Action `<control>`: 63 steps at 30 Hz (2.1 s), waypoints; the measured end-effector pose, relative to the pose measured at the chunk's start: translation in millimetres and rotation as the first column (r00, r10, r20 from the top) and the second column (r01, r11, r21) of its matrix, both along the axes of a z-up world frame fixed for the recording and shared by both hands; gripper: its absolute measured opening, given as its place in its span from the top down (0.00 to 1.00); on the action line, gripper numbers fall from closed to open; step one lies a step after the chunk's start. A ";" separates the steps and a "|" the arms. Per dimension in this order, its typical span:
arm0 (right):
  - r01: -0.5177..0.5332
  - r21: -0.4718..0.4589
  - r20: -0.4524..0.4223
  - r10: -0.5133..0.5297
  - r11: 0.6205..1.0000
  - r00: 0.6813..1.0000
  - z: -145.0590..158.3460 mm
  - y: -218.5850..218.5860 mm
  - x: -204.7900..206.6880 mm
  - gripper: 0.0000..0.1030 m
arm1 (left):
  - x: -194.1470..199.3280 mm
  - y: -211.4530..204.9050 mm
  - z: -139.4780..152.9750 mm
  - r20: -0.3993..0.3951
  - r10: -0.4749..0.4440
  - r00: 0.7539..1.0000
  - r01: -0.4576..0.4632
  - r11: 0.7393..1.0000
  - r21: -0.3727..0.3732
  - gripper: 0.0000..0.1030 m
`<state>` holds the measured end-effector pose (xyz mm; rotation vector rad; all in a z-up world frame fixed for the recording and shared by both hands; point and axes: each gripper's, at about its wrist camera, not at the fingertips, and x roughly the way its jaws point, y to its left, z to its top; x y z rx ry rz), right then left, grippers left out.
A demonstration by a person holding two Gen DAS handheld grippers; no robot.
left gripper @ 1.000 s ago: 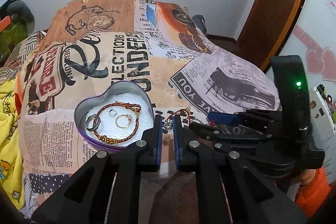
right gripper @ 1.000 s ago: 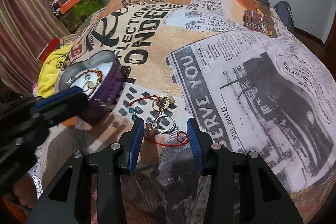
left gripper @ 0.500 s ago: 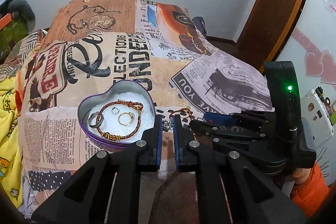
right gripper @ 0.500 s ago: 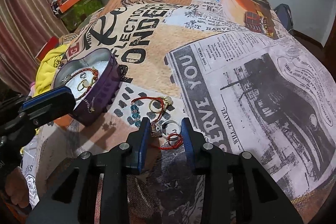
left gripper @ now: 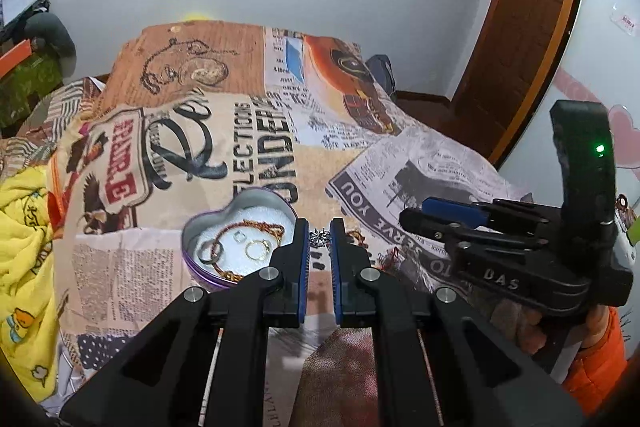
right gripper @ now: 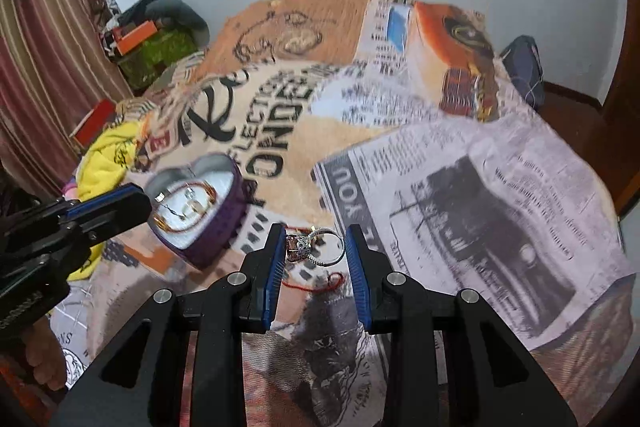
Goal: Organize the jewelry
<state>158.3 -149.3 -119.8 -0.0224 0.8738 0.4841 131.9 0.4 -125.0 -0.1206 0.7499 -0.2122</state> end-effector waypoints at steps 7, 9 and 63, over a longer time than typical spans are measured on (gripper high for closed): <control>-0.016 0.032 0.054 0.014 0.999 0.998 22.5 10.5 -6.5 0.73 | -5.6 13.4 16.8 0.046 0.028 0.999 -0.028 1.000 0.010 0.92; -0.025 0.039 0.065 0.023 0.999 0.998 27.1 15.5 -8.0 0.73 | -6.8 19.2 20.3 0.057 0.038 0.998 -0.039 0.999 0.014 0.92; -0.224 -0.056 -0.034 0.223 0.973 0.974 -19.0 107.5 1.0 0.69 | 13.4 91.4 -23.5 -0.060 0.161 0.985 -0.161 0.987 0.012 0.70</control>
